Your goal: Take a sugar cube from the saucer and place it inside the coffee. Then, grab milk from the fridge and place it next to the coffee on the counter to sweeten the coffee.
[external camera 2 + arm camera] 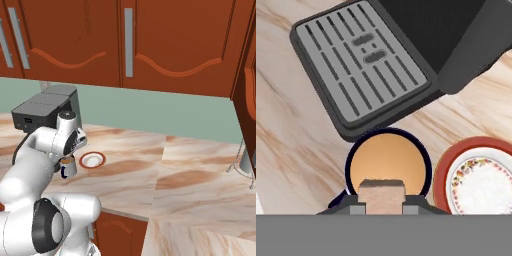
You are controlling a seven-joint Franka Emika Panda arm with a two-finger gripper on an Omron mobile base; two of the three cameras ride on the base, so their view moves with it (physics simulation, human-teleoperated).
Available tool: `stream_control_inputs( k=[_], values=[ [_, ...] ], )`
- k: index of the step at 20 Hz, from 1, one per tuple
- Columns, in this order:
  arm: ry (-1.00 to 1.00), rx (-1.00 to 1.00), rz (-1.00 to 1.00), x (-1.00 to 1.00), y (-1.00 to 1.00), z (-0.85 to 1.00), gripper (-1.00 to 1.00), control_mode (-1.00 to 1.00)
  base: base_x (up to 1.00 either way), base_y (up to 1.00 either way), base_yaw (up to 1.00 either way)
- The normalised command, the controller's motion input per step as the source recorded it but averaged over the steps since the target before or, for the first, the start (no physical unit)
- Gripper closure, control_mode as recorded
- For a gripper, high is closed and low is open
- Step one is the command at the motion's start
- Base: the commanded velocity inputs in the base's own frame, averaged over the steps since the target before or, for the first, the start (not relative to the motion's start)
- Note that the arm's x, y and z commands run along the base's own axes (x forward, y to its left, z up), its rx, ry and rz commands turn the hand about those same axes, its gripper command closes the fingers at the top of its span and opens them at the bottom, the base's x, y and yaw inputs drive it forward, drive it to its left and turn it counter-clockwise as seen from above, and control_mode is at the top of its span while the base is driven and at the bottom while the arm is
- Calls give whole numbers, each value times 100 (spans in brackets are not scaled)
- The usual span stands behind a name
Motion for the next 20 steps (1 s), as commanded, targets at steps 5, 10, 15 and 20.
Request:
stream_control_inputs(
  k=[5,10,15,20],
  values=[
    [0,0,0,5,17,-1,100,-100,0,0,0],
    [0,0,0,40,2,-9,-100,-100,0,0,0],
    [0,0,0,25,0,-4,-100,-100,0,0,0],
    [0,2,0,3,3,2,-100,-100,0,0,0]
  ],
)
